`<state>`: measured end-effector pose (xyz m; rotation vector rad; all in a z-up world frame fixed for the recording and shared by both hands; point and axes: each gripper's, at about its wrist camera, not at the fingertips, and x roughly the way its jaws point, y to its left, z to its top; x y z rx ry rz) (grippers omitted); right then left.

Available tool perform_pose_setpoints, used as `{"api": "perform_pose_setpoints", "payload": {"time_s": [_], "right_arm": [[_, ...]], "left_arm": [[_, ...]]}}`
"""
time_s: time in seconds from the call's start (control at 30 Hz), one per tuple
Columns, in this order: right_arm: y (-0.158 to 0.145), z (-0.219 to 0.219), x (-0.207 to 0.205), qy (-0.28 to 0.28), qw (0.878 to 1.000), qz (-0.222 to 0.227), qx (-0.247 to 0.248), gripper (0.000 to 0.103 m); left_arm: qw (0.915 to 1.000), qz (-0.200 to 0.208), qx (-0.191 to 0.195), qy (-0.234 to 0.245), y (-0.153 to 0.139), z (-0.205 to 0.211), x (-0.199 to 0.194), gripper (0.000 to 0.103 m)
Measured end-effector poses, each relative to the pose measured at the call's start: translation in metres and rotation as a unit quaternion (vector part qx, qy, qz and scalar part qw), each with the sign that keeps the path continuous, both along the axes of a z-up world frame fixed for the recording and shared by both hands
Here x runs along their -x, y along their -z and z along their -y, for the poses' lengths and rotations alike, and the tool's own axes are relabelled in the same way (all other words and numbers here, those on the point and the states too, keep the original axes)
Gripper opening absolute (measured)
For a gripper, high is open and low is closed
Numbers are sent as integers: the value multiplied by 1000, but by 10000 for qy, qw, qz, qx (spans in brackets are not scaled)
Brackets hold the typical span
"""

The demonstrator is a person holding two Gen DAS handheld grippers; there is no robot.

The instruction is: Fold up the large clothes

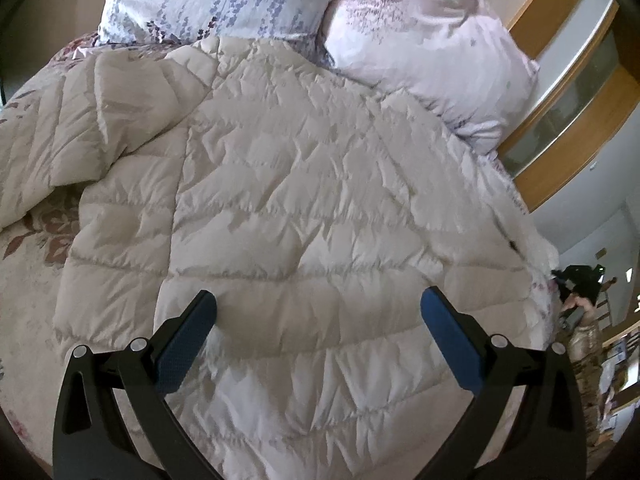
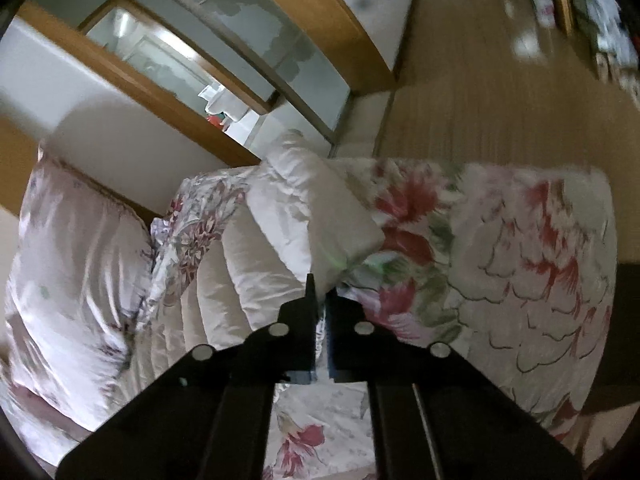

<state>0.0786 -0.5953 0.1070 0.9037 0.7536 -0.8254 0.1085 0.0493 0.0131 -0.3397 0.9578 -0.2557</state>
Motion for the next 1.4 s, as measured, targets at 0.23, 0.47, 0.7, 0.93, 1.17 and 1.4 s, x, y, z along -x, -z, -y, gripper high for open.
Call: {"api": "perform_pose_setpoints", "payload": {"time_s": [0.23,0.47,0.7,0.93,1.17,1.4], "right_arm": [[-48,-58,-49,-1142,9910,244,656,4],[-80,-185,-108,-3176,9433,951,147,4],[-42,-341,-150,-5031,8529,874,-1084,4],[1,-402,-148,-5547,8051,279,-2083,53],[-23,-357,-112,-4776,8501,571,-2146,81],[-2,-304,-96,-3946,8865,398,-2382,70]], "left_arm": [[9993,244,230,-137,-11,-9,-13,102],[9929,405,1115,-23,-23,-16,-40,102],[9863,241,1632,71,-22,-7,-66,102],[9779,-402,2048,132,7,11,-93,96],[9728,-769,2185,35,23,27,-114,84],[9738,-850,2105,-138,29,33,-131,54]]}}
